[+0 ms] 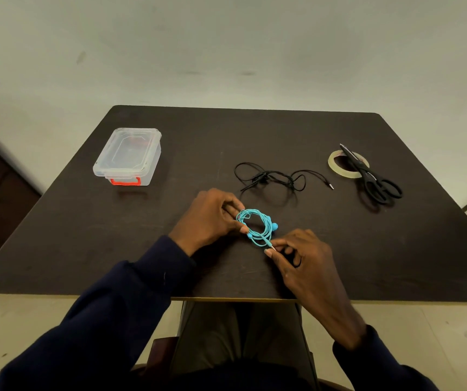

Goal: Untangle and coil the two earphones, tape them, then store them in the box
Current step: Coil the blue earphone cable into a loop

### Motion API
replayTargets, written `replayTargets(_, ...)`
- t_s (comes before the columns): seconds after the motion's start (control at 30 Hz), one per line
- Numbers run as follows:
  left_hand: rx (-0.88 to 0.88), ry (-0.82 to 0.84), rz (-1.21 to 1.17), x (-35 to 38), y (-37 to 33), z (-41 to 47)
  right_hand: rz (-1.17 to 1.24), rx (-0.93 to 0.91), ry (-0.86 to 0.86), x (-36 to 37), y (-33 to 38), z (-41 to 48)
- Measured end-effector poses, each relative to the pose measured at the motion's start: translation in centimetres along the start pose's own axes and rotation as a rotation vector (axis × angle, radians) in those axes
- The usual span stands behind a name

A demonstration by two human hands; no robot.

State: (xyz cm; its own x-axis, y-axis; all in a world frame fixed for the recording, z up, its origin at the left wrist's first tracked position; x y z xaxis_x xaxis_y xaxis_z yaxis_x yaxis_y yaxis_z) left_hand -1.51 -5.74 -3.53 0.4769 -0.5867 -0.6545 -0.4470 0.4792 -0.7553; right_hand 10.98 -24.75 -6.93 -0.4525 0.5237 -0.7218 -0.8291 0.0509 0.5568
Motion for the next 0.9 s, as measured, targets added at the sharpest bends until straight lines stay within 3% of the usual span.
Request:
replayTargets(0.17, -0.047, -0.030, 0.231, 0.5, -1.4, 0.3, -0.036, 0.028, -0.004, 0.1, -0.3, 0.5)
replayTargets(0.6, -0.150, -0.014, 0.268, 0.7, -1.3, 1.2, -0.071, 0.114, -0.021, 0.2, -0.6, 1.2)
replayTargets(0.9, 0.036, 0.023, 0.092, 1.2, 0.1, 0.2, -0.075, 0.155, -0.042, 0.0, -0.8, 1.5)
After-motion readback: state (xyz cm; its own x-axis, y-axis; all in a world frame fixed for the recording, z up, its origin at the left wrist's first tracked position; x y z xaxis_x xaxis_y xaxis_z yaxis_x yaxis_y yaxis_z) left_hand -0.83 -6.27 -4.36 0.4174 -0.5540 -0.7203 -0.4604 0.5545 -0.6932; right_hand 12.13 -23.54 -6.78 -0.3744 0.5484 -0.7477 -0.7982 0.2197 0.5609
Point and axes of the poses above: each hand's wrist, its own z-axis towards the middle knuckle, its own x-axis out of the palm, y = z × x, the point moved 1 cm from there along z, towards the middle knuckle, and after that the axes turned 4 degrees about -x, right-handed, at the moved point
